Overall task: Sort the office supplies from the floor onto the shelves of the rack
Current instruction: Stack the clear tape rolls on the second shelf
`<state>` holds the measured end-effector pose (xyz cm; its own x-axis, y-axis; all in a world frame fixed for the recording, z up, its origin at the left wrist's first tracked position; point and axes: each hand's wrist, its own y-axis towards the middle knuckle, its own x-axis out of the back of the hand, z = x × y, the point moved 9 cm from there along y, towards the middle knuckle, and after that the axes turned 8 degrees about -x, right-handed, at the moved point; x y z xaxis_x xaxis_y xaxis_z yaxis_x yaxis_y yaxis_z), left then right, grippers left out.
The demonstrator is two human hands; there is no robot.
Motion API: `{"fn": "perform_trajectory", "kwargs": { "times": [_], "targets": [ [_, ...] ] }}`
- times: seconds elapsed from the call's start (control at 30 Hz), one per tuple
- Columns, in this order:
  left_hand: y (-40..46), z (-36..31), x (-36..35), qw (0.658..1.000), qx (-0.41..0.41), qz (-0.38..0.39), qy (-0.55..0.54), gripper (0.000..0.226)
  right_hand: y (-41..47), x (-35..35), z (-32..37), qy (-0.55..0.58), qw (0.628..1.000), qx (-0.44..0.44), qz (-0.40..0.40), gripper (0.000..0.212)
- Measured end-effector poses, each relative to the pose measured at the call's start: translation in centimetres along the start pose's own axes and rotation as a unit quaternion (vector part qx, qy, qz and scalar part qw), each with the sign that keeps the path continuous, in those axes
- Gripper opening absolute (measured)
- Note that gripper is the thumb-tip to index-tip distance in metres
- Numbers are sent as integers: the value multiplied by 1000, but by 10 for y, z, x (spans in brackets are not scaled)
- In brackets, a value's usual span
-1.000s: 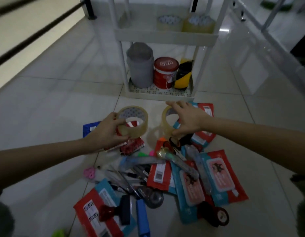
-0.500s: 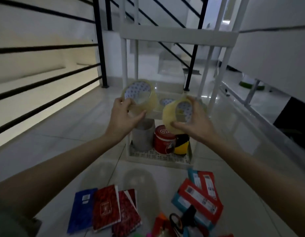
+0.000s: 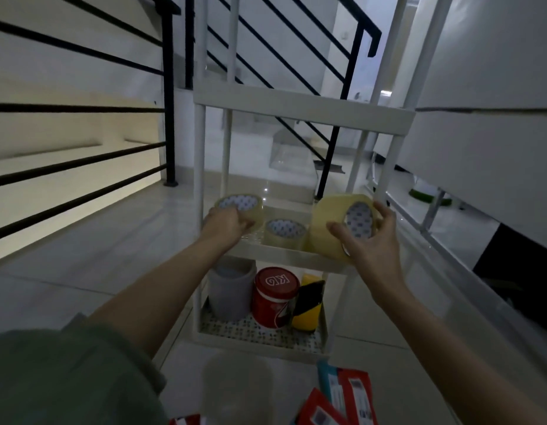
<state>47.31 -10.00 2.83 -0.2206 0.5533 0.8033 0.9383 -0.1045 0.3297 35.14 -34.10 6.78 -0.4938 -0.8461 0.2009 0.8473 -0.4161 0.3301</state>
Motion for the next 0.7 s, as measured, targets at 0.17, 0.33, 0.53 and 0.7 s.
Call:
{"fn": "perform_trajectory", "kwargs": {
  "times": [0.17,0.33,0.53,0.7],
  "targets": [
    [-2,12,-29,989,37,94,111,64,5,-7,-5,-11,1000,6,10,87],
    [-12,7,-26,988,3,5,154,75,15,-27,9,-39,999,35,14,93],
    [-15,8,-30,982,-71,-25,172,56,48,-80,45,-153,982,92,56,103],
    [-9,11,-39,980,-96,-30,174,55,92,-119,44,-285,952,79,74,105]
  ]
}}
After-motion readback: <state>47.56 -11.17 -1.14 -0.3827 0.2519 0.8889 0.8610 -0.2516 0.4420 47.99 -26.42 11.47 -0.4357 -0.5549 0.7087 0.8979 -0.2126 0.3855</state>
